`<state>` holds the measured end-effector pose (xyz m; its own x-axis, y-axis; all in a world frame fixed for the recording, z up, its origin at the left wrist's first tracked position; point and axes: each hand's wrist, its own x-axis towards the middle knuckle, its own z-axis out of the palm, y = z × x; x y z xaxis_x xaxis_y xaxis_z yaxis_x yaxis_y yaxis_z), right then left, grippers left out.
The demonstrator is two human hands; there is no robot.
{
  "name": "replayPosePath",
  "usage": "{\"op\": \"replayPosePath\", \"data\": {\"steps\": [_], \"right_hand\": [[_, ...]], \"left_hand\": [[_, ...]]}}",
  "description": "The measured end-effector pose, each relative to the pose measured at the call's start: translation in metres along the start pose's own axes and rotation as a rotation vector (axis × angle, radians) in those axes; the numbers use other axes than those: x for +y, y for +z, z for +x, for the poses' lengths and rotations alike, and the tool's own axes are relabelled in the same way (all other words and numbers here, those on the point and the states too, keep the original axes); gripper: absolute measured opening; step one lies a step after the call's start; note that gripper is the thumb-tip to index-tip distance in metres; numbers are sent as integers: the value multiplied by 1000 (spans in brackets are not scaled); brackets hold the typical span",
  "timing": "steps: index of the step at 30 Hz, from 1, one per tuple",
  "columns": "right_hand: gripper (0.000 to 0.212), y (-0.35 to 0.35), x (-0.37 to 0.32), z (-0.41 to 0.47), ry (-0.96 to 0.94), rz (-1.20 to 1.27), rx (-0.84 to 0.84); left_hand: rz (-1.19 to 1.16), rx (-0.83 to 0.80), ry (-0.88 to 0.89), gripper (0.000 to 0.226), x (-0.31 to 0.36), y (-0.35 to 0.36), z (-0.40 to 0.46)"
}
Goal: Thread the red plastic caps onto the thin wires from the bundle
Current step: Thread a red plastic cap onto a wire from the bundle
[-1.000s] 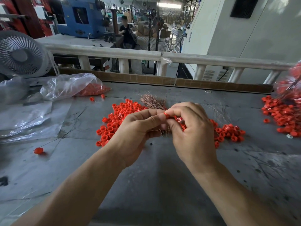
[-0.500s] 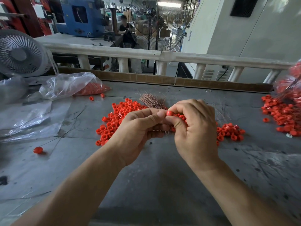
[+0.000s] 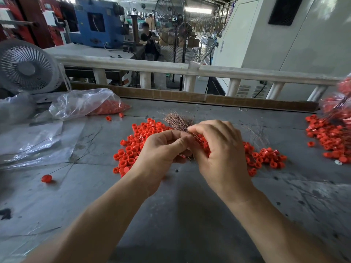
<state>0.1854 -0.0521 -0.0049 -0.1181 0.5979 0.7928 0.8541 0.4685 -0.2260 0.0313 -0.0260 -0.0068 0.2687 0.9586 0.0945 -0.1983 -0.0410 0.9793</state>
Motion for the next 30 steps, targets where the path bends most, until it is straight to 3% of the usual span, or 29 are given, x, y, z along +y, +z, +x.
{"op": "replayPosePath", "data": {"steps": [5,19,22,25,30], "right_hand": [[10,3,-2,-1,17,-27,19],[15,2,0,-3,-10,-22,65],[9,2,3,-3,2,62,89],[3,3,3,-4,11,214,60],[9,6,-3,-6,120,448,-11]], "left_hand": [[18,17,40,45,-2,2,0],[-11,-91,0,37,-3,0,-1],[-76,-106,-47,48,1,2,-1],[-102,-42,-114,44,3,1,-1],[-120,-29,-179,55,6,3,-3]]}}
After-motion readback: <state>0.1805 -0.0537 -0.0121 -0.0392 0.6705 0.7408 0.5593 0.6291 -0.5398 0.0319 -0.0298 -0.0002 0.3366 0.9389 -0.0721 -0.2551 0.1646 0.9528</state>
